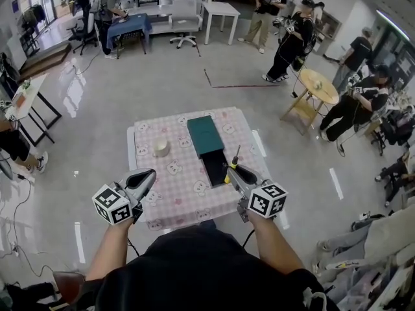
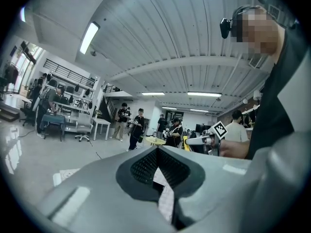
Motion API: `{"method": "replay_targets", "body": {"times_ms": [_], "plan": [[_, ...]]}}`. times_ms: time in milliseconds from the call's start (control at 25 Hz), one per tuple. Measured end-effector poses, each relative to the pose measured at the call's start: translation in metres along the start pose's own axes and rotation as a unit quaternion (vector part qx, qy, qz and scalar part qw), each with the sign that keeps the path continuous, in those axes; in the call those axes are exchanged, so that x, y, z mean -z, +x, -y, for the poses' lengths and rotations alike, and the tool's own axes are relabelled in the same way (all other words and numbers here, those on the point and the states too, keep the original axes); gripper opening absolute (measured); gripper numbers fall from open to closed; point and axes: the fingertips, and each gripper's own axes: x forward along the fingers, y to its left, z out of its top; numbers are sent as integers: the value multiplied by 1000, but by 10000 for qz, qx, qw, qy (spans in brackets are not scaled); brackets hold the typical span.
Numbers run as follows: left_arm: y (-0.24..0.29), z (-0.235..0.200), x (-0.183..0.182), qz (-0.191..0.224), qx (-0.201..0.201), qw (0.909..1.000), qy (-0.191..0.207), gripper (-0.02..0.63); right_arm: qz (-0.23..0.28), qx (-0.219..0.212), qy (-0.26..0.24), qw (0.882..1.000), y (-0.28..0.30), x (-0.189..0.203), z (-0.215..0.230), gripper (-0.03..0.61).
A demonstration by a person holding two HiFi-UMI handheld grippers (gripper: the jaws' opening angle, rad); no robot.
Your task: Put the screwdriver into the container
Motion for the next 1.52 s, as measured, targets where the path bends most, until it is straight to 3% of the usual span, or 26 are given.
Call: {"method": "replay_targets", "body": {"times_ms": [760,1520], "plan": [[44,-14,-1,-103,82,9999,-85,0,-79,74,606,9981,9,-1,49,106],[81,-23,5,-164,89,9996,-216,0,-267,111,698,9971,22,1,88,106]]}}
